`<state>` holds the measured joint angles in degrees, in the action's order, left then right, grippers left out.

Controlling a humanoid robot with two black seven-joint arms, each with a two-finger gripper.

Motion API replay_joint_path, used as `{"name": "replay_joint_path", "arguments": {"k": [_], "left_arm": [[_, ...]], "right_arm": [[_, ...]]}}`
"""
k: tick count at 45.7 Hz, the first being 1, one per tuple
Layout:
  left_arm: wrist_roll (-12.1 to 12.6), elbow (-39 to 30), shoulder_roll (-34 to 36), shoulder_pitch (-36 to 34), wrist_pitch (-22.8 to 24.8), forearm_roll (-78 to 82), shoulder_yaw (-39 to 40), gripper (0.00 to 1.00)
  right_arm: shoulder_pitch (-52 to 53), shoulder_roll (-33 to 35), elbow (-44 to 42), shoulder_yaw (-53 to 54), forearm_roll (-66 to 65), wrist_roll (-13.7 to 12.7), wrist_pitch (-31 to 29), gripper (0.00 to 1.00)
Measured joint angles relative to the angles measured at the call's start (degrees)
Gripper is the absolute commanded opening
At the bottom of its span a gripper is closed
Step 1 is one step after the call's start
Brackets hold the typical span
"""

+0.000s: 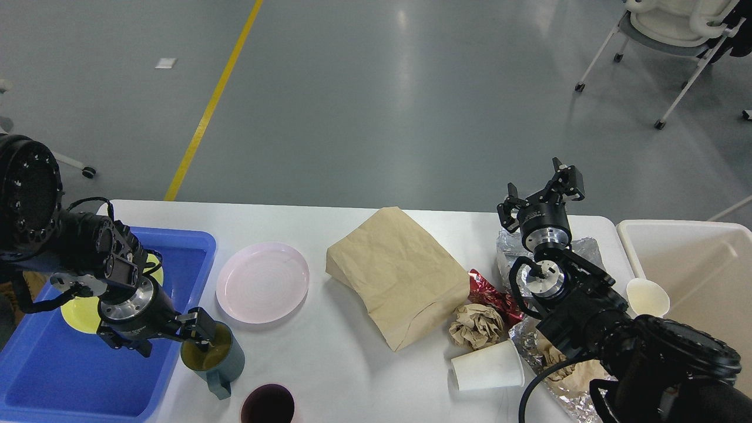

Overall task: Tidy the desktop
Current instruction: 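Lower the left gripper onto the dark teal mug and grasp it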

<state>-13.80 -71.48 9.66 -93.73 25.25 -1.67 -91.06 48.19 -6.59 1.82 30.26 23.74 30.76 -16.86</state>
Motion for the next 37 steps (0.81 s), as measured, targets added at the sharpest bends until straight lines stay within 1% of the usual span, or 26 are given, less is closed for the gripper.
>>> {"name": "replay_joint_path", "arguments": {"k": [10,19,27,30,32,37], "left_arm": [[0.01,-0.23,-0.07,1.98,-3.23,-1.20,1.09,0.93],[0.01,-0.25,0.16,5.28,-9.55,-3.39,2.78,0.93],[0.02,-0.24,0.01,6.04,-10.64,-5.89,3.78,0.93],[0.01,-0.24,-0.06,6.23,-10.75,-6.09,3.98,0.89],[0.02,-0.24,-0.07,6.42,-10.91,-6.20,4.05,0.89],[0.02,-0.24,-0.07,6.80,-12.64,-6.57,4.12,0.89]], "right_arm": [[0.00,0.00,-0.05,0.01,0.00,0.00,0.00,1.00],[0.00,0.00,-0.03,0.03,0.02,0.00,0.00,1.00],[0.00,0.00,-0.02,0.01,0.03,0.00,0.00,1.00],[0.00,0.00,-0.02,0.00,0.03,0.00,0.00,1.00],[0.00,0.00,-0.02,0.00,0.02,0.00,0.00,1.00],[0.00,0.00,-0.01,-0.01,0.02,0.00,0.00,1.00]]}}
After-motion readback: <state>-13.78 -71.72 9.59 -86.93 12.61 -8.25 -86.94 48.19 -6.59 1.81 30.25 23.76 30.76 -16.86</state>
